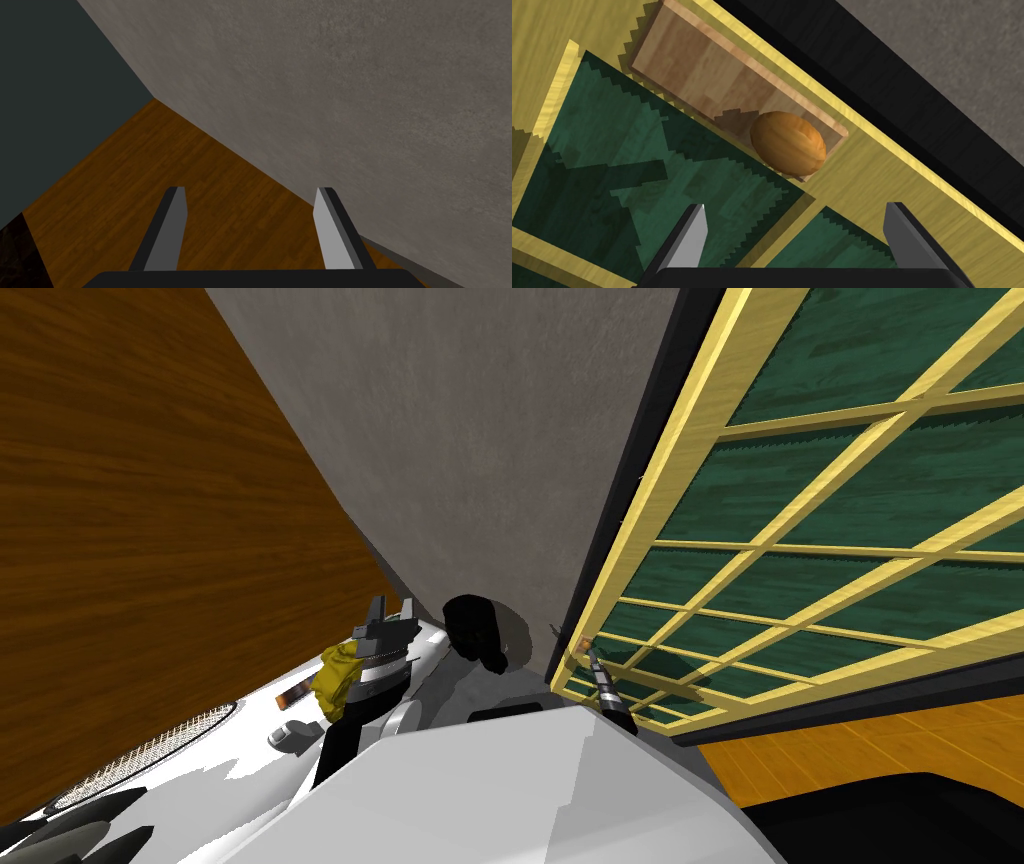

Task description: Pull the door open

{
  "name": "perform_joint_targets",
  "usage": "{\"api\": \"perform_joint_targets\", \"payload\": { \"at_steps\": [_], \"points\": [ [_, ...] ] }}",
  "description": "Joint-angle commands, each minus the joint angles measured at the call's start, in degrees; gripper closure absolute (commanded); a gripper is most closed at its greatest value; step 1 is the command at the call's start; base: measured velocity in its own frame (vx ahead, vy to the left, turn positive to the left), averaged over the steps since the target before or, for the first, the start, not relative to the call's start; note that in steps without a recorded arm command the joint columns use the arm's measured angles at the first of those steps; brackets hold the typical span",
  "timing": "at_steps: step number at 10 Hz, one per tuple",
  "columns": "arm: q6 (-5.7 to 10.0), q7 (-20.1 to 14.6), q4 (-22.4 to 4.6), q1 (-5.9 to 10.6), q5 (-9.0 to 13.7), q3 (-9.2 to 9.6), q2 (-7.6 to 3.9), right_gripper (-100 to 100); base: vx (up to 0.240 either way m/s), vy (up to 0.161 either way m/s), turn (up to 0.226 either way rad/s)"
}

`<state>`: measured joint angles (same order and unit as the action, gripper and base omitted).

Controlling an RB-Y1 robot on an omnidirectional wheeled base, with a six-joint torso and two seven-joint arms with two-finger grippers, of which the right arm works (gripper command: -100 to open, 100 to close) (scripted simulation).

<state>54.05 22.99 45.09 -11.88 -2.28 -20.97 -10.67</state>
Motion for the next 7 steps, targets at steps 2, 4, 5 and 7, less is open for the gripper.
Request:
{"api": "perform_joint_targets", "payload": {
  "at_steps": [2, 4, 5, 7],
  "points": [
    [0.5, 4.4, -0.1, -0.57, -1.5, -1.07, -0.02, -100, -0.007, 0.031, -0.007],
    [0.73, 7.4, -0.1, -0.81, -2.1, -1.58, -0.02, -100, -0.009, 0.028, -0.006],
    [0.73, 7.8, -0.1, -0.81, -2.1, -1.58, -0.02, -100, -0.009, 0.023, -0.005],
    [1.18, 11.6, -0.2, -1.3, -3.5, -2.59, -0.03, -100, -0.009, 0.03, -0.008]
  ]
}}
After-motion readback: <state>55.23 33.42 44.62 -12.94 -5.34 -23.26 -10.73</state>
